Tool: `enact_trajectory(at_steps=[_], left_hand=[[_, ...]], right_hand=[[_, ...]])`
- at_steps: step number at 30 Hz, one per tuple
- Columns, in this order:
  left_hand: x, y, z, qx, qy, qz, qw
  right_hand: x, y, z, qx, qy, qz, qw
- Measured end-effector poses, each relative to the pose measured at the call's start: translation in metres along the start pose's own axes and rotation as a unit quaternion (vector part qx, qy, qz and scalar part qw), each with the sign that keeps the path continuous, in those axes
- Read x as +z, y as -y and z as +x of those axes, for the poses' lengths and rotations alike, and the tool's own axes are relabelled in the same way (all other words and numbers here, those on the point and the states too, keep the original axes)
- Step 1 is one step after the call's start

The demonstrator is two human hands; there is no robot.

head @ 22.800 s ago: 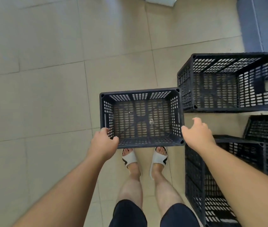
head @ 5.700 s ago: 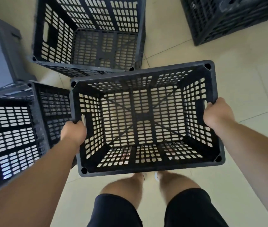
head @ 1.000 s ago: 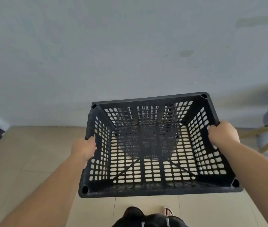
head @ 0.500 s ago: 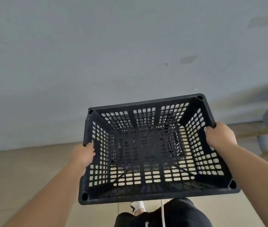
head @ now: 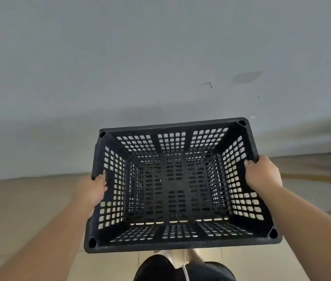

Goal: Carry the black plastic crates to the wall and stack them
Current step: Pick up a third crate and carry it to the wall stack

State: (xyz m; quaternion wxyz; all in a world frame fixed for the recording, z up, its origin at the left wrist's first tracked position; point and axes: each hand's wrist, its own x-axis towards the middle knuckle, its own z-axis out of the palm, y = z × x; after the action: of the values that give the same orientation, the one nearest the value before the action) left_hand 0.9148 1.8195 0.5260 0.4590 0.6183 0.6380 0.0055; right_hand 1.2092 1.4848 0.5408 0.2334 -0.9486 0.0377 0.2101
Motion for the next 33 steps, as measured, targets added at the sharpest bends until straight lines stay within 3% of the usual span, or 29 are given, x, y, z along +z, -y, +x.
enact_trajectory(at_steps=[15, 21, 25, 33], left_hand=[[0.024, -0.017, 0.054, -0.061, -0.002, -0.029, 0.998], [0.022, -0.022, 0.059, -0.068, -0.018, 0.031, 0.997], [0.017, -0.026, 0.059, -0.018, -0.025, 0.091, 0.995], [0.017, -0.016, 0.056, -0.002, -0.028, 0.093, 0.995]], right_hand=[[0.027, 0.030, 0.048, -0.006, 0.011, -0.043, 0.999], [0.027, 0.035, 0.057, -0.002, 0.034, -0.102, 0.994], [0.027, 0.037, 0.063, -0.011, 0.066, -0.167, 0.984], [0.026, 0.034, 0.058, -0.018, 0.072, -0.198, 0.977]])
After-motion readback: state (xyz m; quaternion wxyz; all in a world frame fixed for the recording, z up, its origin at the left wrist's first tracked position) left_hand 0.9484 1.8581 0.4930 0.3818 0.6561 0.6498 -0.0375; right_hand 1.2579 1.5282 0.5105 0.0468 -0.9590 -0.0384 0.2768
